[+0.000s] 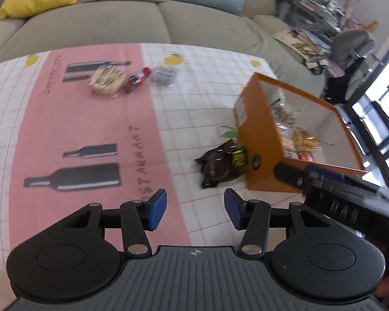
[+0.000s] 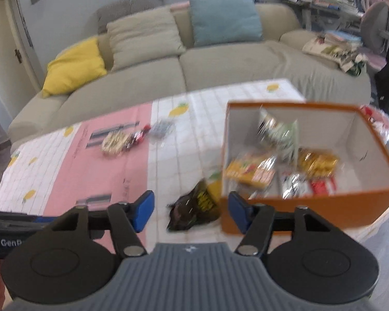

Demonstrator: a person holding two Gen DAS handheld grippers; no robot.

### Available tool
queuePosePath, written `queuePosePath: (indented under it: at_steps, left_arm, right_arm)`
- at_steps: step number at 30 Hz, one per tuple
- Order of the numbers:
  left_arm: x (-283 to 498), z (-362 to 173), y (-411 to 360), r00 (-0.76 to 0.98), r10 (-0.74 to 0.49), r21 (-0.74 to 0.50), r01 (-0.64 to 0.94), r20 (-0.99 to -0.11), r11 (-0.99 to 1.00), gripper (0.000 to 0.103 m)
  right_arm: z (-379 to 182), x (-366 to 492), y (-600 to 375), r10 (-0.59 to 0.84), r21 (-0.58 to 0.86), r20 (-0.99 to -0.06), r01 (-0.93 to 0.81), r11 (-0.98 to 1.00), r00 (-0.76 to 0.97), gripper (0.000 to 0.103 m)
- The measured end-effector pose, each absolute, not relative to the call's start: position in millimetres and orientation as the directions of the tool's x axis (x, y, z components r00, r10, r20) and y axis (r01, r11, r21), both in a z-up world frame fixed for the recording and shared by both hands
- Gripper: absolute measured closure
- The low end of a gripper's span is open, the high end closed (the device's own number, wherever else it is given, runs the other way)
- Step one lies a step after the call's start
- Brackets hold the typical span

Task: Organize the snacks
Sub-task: 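Withdraw both grippers from the box back over the table, then close the right gripper on the dark foil snack packet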

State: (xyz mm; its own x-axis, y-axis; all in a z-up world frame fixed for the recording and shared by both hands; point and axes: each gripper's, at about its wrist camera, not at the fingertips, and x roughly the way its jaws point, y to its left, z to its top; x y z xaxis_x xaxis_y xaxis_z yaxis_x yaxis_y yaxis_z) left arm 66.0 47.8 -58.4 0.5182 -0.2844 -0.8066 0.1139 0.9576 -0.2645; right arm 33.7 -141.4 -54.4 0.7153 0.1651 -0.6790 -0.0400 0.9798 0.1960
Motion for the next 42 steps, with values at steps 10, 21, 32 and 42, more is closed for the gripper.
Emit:
queuePosePath:
  at_steps: [10,21,32,42]
  left_arm:
    - [75.4,-80.3,71.5,0.508,-0.209,-0.232,0.018,-0.836,0.973,0.043]
    - [102.3,-114.8,87.1,0.452,-0.171,-0.212,-0.042,-0.876,0.976,0.043]
    - [125.0,-142.6,94.2,0.41,-0.186,-0.22,-0.038,-0.893,0.975,0.043]
    - [132.7,-148.3,106.8,0.418,-0.176,-0.216,-0.051,-0.891,0.975,0.043]
  right_arm:
    - [-95.6,49.9,-93.3,0.156,0.067,-0.722,-0.157,0.985,0.674,0.055]
    - [-141.6,90.6,-48.1,0.002,-0.181,-0.747,-0.206,0.962,0.665,0.056]
    - [-177.0,118.1,-32.2,-0.113,-0.295,-0.768,-0.19,0.937,0.631,0.055]
    - [-188.5,134.7,-26.4,-0.131,-0.305,-0.762,-0.174,0.936,0.634,0.067]
